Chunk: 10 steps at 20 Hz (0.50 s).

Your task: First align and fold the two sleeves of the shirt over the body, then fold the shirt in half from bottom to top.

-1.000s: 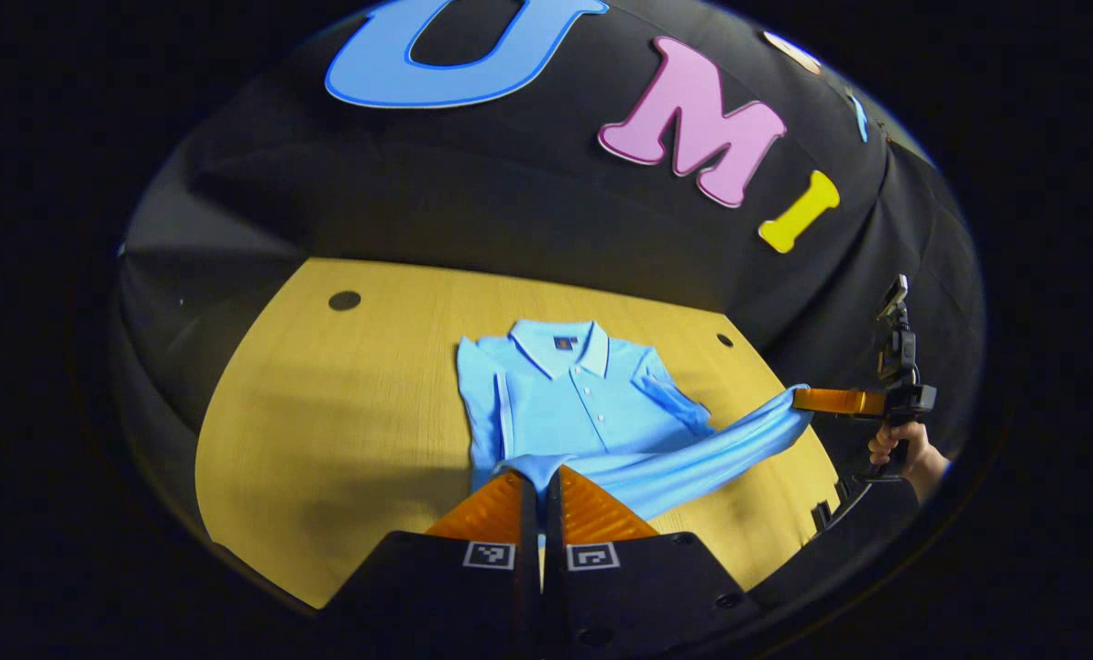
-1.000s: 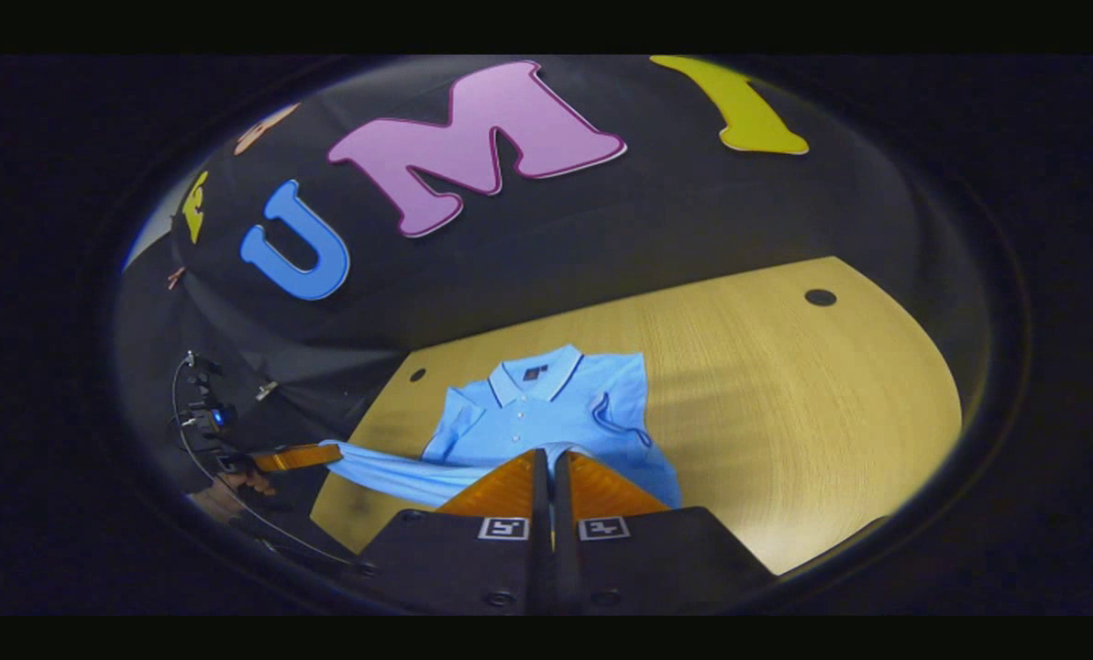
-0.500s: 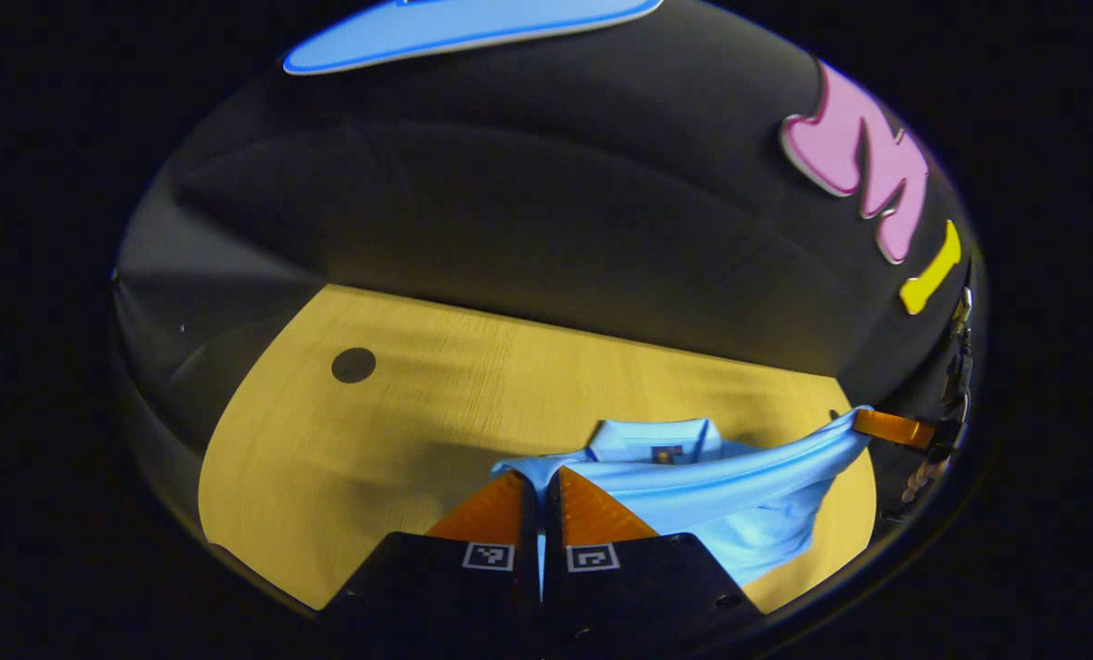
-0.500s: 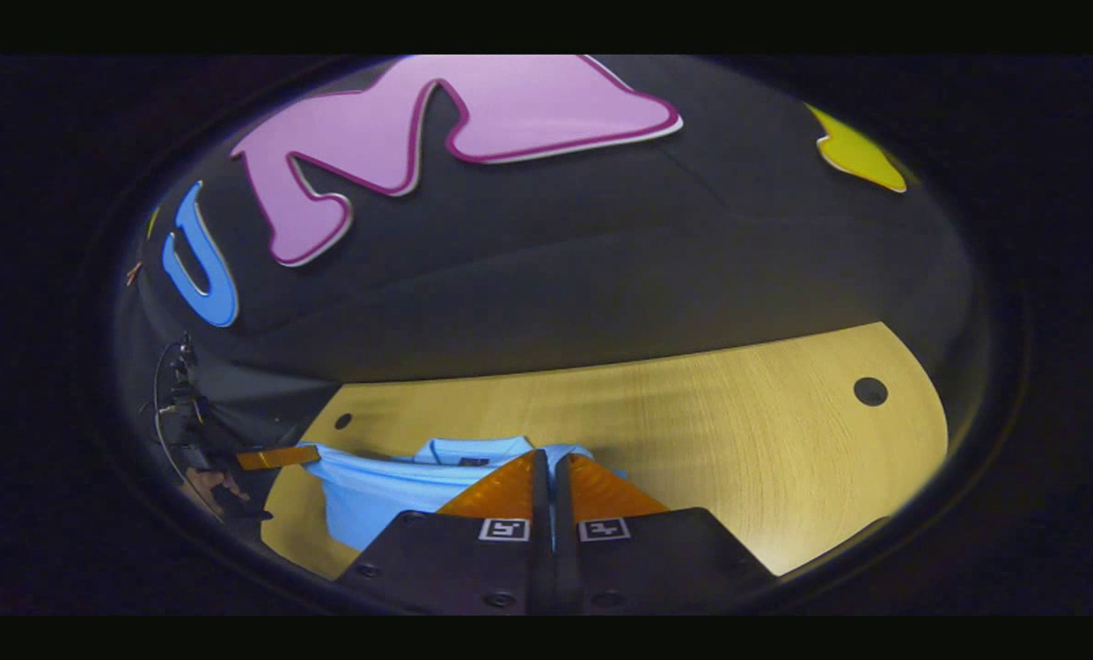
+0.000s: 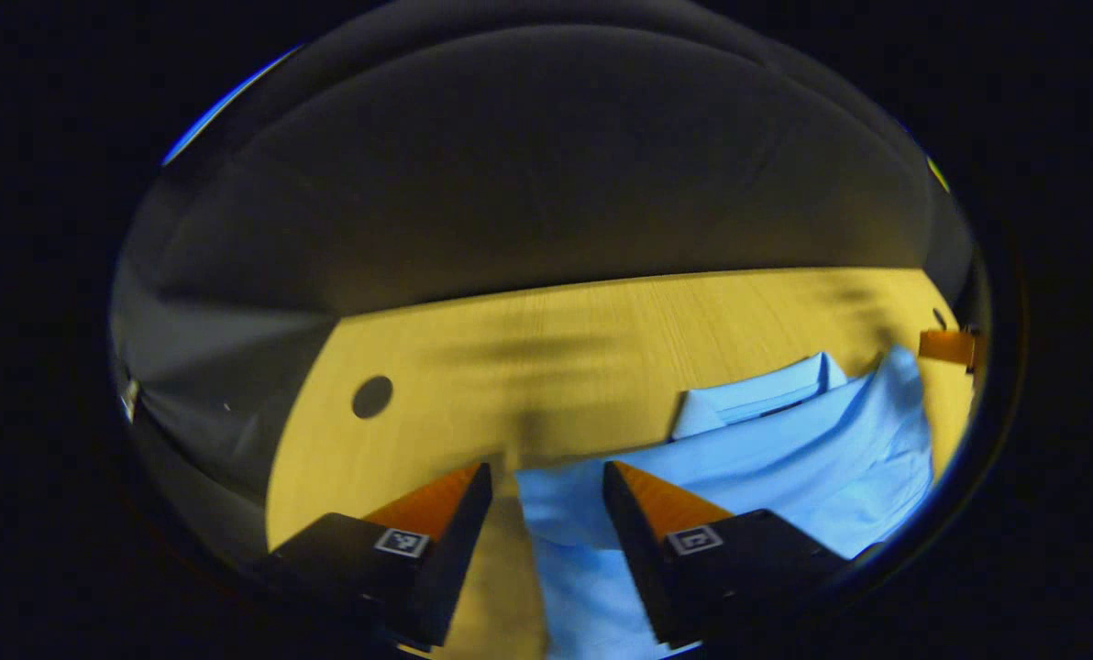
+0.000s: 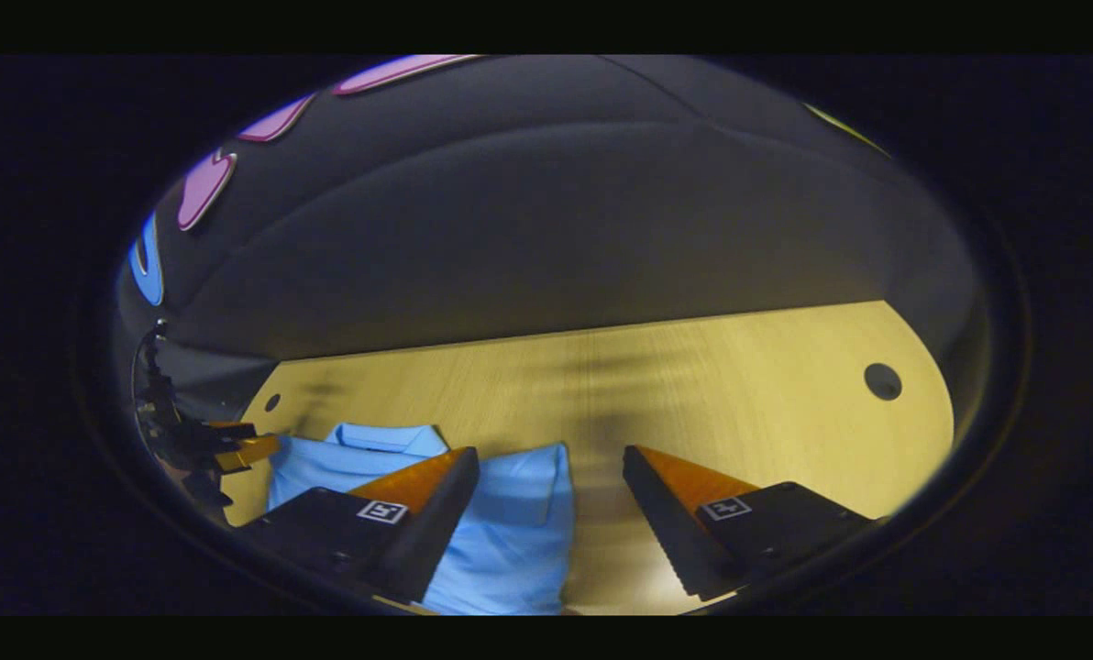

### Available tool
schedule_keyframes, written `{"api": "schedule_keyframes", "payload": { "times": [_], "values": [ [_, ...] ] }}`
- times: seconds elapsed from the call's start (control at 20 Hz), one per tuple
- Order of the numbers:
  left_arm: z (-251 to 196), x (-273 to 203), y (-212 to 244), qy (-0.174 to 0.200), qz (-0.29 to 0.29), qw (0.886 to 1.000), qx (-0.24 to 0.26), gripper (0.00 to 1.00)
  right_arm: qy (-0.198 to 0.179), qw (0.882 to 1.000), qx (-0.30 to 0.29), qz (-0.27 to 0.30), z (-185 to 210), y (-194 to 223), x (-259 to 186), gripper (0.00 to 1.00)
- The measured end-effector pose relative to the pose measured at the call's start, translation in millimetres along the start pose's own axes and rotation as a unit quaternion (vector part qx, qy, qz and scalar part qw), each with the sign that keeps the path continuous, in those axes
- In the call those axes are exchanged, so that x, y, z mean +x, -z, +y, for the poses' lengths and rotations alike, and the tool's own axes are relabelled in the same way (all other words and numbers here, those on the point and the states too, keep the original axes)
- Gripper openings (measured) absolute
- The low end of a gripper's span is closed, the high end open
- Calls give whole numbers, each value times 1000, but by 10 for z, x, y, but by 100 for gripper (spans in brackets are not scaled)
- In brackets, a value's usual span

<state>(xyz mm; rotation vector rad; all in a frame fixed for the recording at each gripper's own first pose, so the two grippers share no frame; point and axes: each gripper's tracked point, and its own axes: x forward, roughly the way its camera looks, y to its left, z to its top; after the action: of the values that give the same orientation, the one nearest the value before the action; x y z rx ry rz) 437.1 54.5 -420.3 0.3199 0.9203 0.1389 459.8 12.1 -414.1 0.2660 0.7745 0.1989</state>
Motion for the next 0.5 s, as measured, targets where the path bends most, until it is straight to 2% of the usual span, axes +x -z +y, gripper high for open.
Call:
{"api": "schedule_keyframes", "payload": {
  "times": [0.05,0.1,0.15,0.3,0.5],
  "values": [
    [-7,-142,-162,2,-27,1000,-10,88,-2,1000,-8,-8,-44,-53,-86,97],
    [-28,-281,-283,8,-46,999,-21,90,-3,1000,-16,-16,-67,-114,-190,97],
    [-7,-473,-366,6,-65,998,-23,96,-5,999,-25,-26,-75,-188,-304,98],
    [82,-1093,-606,-10,-121,992,-40,98,-15,995,-63,-79,53,-469,-781,98],
    [-15,-2155,-590,20,-174,979,-107,98,-13,982,-109,-154,383,-704,-1706,98]
  ]
}}
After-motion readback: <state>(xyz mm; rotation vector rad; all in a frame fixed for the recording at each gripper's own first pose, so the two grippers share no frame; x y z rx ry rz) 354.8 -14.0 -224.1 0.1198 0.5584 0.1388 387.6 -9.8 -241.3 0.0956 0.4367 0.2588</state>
